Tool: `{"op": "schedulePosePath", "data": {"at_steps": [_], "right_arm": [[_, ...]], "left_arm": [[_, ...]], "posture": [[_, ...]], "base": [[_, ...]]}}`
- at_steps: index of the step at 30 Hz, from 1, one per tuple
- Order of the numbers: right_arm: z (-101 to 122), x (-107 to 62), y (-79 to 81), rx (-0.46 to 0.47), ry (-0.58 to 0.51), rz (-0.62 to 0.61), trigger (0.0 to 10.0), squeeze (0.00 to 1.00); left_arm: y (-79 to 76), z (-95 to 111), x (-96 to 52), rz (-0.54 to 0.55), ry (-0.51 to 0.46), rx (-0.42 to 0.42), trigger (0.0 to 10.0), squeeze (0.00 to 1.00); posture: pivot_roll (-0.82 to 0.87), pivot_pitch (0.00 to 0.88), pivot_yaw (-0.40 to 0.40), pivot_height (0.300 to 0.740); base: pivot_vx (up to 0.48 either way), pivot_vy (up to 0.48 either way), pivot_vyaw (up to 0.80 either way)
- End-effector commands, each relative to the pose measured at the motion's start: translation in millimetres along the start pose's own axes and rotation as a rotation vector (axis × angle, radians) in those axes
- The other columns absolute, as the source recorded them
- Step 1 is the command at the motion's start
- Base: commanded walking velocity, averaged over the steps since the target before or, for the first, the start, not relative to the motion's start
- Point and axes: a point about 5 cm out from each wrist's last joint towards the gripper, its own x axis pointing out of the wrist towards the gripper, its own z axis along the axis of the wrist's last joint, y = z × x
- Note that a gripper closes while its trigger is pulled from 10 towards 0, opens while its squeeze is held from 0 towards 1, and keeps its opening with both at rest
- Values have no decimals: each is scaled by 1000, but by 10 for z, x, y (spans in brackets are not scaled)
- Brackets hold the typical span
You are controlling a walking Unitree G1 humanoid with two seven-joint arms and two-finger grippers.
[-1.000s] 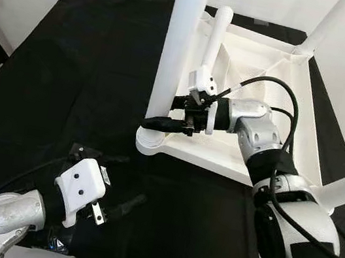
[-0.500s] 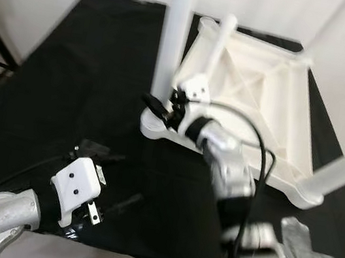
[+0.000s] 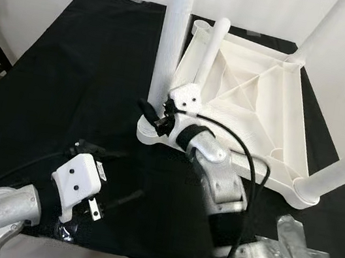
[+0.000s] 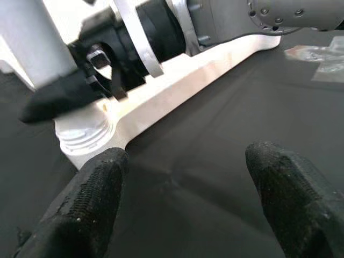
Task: Building children table
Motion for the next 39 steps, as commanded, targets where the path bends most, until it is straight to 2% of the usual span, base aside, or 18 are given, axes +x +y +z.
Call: {"op": "schedulePosePath", "data": {"at_steps": [1, 3, 4, 5, 6, 7, 8, 9, 10, 11, 12, 15, 24, 25, 26, 27, 32, 39], "right_arm": [[50, -17, -107, 13, -16, 43, 10000, 1000], [146, -15, -114, -14, -61, 134, 10000, 1000], [146, -15, -114, -14, -61, 134, 10000, 1000], [261, -39, -111, -97, -113, 306, 10000, 1000], [261, -39, -111, -97, -113, 306, 10000, 1000], [292, -66, -100, -125, -124, 404, 10000, 122], [292, -66, -100, -125, -124, 404, 10000, 122], [320, -91, -99, -146, -133, 493, 10000, 0], [320, -91, -99, -146, -133, 493, 10000, 0], [345, -110, -110, -169, -135, 579, 10000, 0], [345, -110, -110, -169, -135, 579, 10000, 0], [391, -111, -158, -204, -120, 735, 10000, 0], [483, -46, -215, -200, -131, 805, 10000, 0], [493, -45, -220, -186, -139, 831, 8627, 0], [493, -45, -220, -186, -139, 831, 8627, 0], [488, -49, -220, -170, -136, 867, 0, 0], [456, -58, -247, -150, -121, 920, 0, 0], [406, -64, -327, -155, -108, 873, 0, 0]], "left_arm": [[-52, -17, 18, -22, -6, -21, 10000, 0], [-54, -14, 25, -22, -8, -21, 10000, 0], [-54, -14, 25, -22, -8, -21, 10000, 0], [-53, -4, 33, -20, -10, -20, 10000, 0], [-53, -4, 33, -20, -10, -20, 10000, 0], [-51, 0, 33, -18, -11, -19, 10000, 0], [-51, 0, 33, -18, -11, -19, 10000, 0], [-52, 4, 34, -17, -11, -18, 10000, 0], [-52, 4, 34, -17, -11, -18, 10000, 0], [-54, 7, 36, -16, -12, -18, 10000, 0], [-54, 7, 36, -16, -12, -18, 10000, 0], [-54, 16, 31, -15, -11, -16, 10000, 0], [-51, 24, 16, -13, -8, -15, 10000, 0], [-53, 26, 17, -14, -8, -16, 10000, 0], [-53, 26, 17, -14, -8, -16, 10000, 0], [-55, 28, 15, -15, -8, -16, 10000, 0], [-54, 29, 9, -17, -6, -15, 10000, 0], [-56, 25, 7, -19, -5, -17, 10000, 0]], "posture": [[95, 255, -129, 740], [96, 256, -130, 740], [96, 256, -130, 740], [101, 256, -134, 740], [101, 256, -134, 740], [102, 255, -136, 740], [102, 255, -136, 740], [104, 256, -139, 740], [104, 256, -139, 740], [108, 256, -141, 740], [108, 256, -141, 740], [114, 258, -142, 740], [123, 261, -142, 740], [126, 263, -143, 740], [126, 263, -143, 740], [128, 262, -142, 740], [129, 262, -141, 740], [126, 262, -141, 740]], "base": [[0, 0, 0], [0, 0, 0], [0, 0, 0], [0, 0, 0], [0, 0, 0], [0, 0, 0], [0, 0, 0], [0, 0, 0], [0, 0, 0], [0, 0, 0], [0, 0, 0], [0, 0, 0], [0, 0, 0], [0, 0, 0], [0, 0, 0], [0, 0, 0], [0, 0, 0], [0, 0, 0]]}}
